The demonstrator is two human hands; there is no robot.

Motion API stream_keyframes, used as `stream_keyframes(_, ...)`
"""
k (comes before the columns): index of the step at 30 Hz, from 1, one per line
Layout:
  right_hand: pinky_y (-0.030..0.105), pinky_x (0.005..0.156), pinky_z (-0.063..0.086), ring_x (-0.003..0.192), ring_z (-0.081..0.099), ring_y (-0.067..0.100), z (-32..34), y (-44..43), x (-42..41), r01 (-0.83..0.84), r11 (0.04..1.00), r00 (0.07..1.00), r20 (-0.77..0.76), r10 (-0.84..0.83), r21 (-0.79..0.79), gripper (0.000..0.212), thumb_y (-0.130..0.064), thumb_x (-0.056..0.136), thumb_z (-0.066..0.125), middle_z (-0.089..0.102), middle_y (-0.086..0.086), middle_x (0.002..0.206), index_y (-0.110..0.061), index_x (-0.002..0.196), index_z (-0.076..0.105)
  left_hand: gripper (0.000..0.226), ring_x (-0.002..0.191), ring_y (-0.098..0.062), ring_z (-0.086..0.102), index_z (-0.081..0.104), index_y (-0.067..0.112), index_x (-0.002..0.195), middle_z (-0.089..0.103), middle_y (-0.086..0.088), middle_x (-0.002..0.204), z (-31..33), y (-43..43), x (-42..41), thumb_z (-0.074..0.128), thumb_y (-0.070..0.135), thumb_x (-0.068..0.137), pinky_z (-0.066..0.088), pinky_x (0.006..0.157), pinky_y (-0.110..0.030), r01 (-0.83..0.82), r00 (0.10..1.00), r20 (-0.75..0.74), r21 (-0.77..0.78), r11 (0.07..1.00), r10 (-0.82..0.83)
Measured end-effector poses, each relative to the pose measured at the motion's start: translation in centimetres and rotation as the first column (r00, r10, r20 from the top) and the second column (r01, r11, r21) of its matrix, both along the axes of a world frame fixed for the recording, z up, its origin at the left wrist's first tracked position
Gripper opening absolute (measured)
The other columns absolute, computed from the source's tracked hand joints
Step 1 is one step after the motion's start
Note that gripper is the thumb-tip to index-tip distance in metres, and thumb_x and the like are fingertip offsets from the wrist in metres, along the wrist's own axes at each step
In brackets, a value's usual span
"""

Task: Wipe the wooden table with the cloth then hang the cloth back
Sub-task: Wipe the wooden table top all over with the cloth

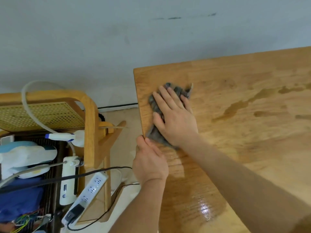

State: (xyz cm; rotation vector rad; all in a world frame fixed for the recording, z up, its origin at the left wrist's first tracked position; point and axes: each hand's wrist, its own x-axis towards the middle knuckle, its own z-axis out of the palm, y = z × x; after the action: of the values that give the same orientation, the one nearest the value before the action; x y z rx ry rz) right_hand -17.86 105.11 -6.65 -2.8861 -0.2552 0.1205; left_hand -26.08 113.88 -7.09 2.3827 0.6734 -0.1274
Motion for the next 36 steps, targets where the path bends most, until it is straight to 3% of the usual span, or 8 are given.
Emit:
stream_keyframes(6, 0.044, 0.117, 0.023, 0.149, 0.015, 0.013, 0.8, -6.6, -11.3, -0.138, 0.986, 0.988, -0.079, 0.131, -0.094, 0.058, -0.044, 0.096, 0.038, 0.021, -0.004, 0.16, -0.025, 0.151, 0.032, 0.027, 0.068, -0.035, 0.059, 0.038, 0.015, 0.091, 0.05, -0.004, 0.074, 0.4, -0.3, 0.3, 0.019, 0.032, 0.099, 0.032, 0.053, -0.032, -0.037, 0.999, -0.032, 0.006, 0.999, 0.038)
stream_keyframes(9, 0.043, 0.117, 0.022, 0.148, 0.019, 0.013, 0.8, -6.8, -7.5, -0.14, 0.988, 0.988, -0.071, 0.135, -0.072, 0.059, -0.045, 0.094, 0.037, 0.024, -0.005, 0.16, -0.026, 0.15, 0.033, 0.025, 0.065, -0.033, 0.057, 0.037, 0.017, 0.091, 0.052, -0.004, 0.074, 0.5, -0.4, 0.9, 0.019, 0.033, 0.099, 0.033, 0.052, -0.031, -0.033, 0.999, -0.009, 0.003, 0.999, 0.033)
stream_keyframes(16, 0.043, 0.12, 0.009, 0.149, 0.01, 0.013, 0.0, -5.6, 8.0, 0.217, 0.976, 0.975, -0.041, -0.218, -0.022, 0.061, -0.047, 0.095, 0.029, 0.017, -0.005, 0.162, -0.027, 0.152, 0.026, 0.023, 0.054, -0.023, 0.049, 0.029, 0.023, 0.089, 0.051, 0.0, 0.065, 0.2, -0.2, 0.5, 0.012, 0.037, 0.096, 0.033, 0.047, -0.029, -0.01, 1.0, -0.011, -0.001, 1.0, 0.01)
stream_keyframes(20, 0.044, 0.119, 0.013, 0.149, 0.015, 0.015, -0.4, -4.6, 5.2, 0.16, 0.987, 0.987, 0.027, -0.16, -0.009, 0.06, -0.046, 0.096, 0.029, 0.021, -0.004, 0.161, -0.024, 0.152, 0.028, 0.021, 0.052, -0.024, 0.048, 0.029, 0.023, 0.088, 0.049, 0.0, 0.062, -0.3, -0.1, 0.4, 0.015, 0.034, 0.098, 0.033, 0.047, -0.029, 0.004, 1.0, 0.001, 0.028, 1.0, -0.004)
stream_keyframes(25, 0.042, 0.12, 0.018, 0.148, 0.015, 0.01, 0.8, -7.9, -9.1, -0.163, 0.986, 0.986, -0.041, 0.162, -0.02, 0.057, -0.044, 0.098, 0.037, 0.024, -0.005, 0.16, -0.024, 0.15, 0.033, 0.027, 0.09, -0.033, 0.051, 0.046, 0.007, 0.109, 0.055, -0.016, 0.103, 0.8, -0.5, 0.2, 0.028, 0.023, 0.098, 0.036, 0.065, -0.038, 0.042, 0.997, 0.054, 0.188, 0.981, -0.053)
stream_keyframes(28, 0.043, 0.117, 0.024, 0.148, 0.017, 0.013, 1.2, -11.6, -14.6, -0.337, 0.941, 0.939, -0.093, 0.332, -0.039, 0.057, -0.042, 0.096, 0.041, 0.026, -0.004, 0.159, -0.023, 0.149, 0.036, 0.053, 0.117, -0.034, 0.039, 0.027, 0.007, 0.14, 0.04, -0.018, 0.133, 1.8, -0.8, 0.3, 0.041, 0.018, 0.091, 0.036, 0.09, -0.043, 0.23, 0.973, -0.085, 0.292, 0.928, -0.214)
stream_keyframes(32, 0.041, 0.118, 0.02, 0.148, 0.019, 0.014, 1.0, -13.3, -11.6, -0.488, 0.871, 0.87, -0.105, 0.482, -0.047, 0.057, -0.043, 0.097, 0.039, 0.026, -0.004, 0.159, -0.024, 0.15, 0.034, 0.071, 0.144, -0.035, 0.004, 0.0, 0.01, 0.15, 0.0, -0.016, 0.158, 3.1, -2.9, 0.8, 0.041, 0.023, 0.093, 0.016, 0.115, -0.045, 0.292, 0.951, -0.179, 0.24, 0.926, -0.253)
stream_keyframes(36, 0.042, 0.119, 0.014, 0.148, 0.016, 0.012, 0.8, -11.9, -2.0, -0.319, 0.946, 0.947, -0.06, 0.316, -0.057, 0.057, -0.043, 0.097, 0.03, 0.022, -0.007, 0.16, -0.027, 0.151, 0.029, 0.066, 0.144, -0.038, -0.007, -0.003, 0.004, 0.149, -0.006, -0.016, 0.158, 2.1, -4.8, 0.2, 0.02, 0.034, 0.095, 0.005, 0.118, -0.05, 0.324, 0.943, -0.178, 0.306, 0.895, -0.28)
